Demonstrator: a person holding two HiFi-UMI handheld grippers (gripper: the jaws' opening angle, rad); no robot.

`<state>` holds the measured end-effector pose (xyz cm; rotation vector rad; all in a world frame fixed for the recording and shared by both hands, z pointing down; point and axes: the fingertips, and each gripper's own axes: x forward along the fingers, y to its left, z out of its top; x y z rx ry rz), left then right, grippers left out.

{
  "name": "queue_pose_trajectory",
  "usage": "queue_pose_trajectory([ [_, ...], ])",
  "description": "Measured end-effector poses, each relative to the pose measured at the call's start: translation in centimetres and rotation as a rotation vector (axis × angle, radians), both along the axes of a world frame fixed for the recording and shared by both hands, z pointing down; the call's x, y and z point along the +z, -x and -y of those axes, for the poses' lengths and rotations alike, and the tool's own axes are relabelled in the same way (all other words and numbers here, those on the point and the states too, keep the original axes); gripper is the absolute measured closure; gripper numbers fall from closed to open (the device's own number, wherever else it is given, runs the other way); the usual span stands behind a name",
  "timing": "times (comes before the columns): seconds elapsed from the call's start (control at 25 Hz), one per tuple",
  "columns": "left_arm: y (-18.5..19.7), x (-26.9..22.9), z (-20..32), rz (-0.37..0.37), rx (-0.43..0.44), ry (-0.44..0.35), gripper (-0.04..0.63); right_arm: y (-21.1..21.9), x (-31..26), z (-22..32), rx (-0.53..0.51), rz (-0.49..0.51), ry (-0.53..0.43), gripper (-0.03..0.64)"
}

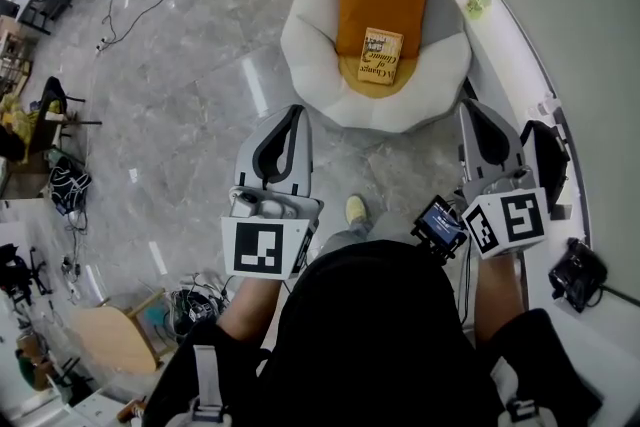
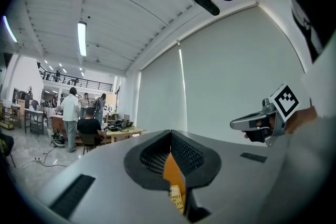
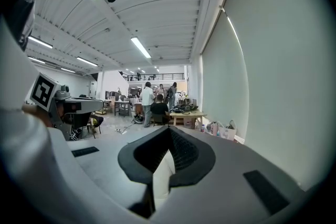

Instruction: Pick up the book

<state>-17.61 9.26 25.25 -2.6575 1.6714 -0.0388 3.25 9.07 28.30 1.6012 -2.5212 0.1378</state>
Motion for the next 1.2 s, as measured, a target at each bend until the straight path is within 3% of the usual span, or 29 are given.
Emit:
queue_pose_trajectory([
  [1.2,2.4,-2.0,0.7,-0.022,-0.008,-0.081,0.585,2.4,-2.0,0.7,-0.001,-0.032,-0.07,0.609],
])
